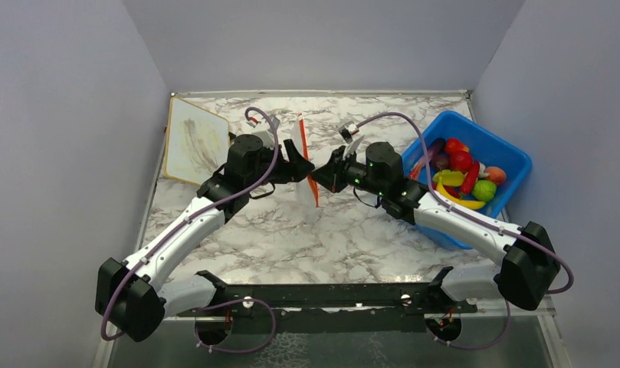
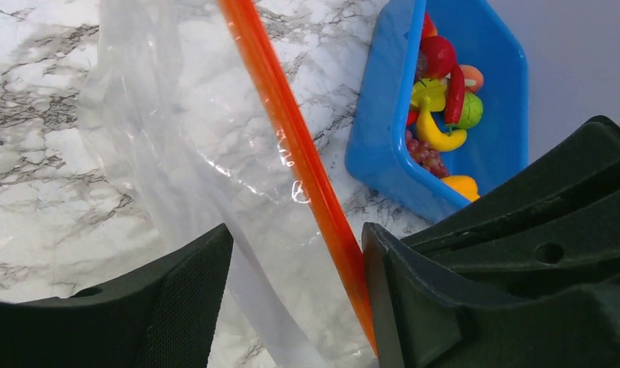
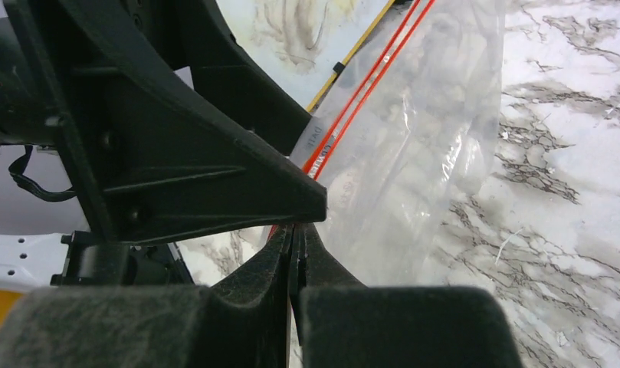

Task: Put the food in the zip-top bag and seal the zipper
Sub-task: Open the zipper of the food storage bag.

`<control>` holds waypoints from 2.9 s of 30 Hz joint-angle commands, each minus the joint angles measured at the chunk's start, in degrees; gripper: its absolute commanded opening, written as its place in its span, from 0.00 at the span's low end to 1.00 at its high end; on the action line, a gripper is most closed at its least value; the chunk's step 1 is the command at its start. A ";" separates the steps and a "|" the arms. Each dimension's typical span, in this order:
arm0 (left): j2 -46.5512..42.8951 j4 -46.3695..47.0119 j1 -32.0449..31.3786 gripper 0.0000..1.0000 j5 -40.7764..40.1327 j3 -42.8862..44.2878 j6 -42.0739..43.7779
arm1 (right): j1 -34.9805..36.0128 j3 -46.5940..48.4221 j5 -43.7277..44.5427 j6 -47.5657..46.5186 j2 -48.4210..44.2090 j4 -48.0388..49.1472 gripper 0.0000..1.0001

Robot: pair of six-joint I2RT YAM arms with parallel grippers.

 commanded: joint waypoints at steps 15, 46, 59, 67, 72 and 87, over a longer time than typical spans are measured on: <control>-1.61 -0.65 0.05 0.00 -2.03 -1.14 4.70 | 0.65 -2.20 17.91 5.40 -4.35 -8.51 0.01; -4.69 -2.00 0.06 0.00 8.50 -0.98 15.31 | 0.69 9.80 21.17 9.53 1.58 -18.83 0.06; -6.08 -7.97 0.59 0.00 -10.08 -0.28 8.96 | 0.63 7.64 28.35 6.47 -5.38 -20.63 0.01; -4.07 1.96 0.59 0.62 5.54 0.64 12.23 | 0.62 12.49 27.28 8.87 0.17 -23.98 0.01; -1.80 3.43 0.51 0.79 8.09 4.29 16.70 | 0.62 16.96 27.42 10.51 3.92 -27.86 0.01; 9.59 -0.42 -4.30 0.80 0.57 11.85 23.19 | 0.71 22.06 29.98 17.25 8.32 -32.96 0.01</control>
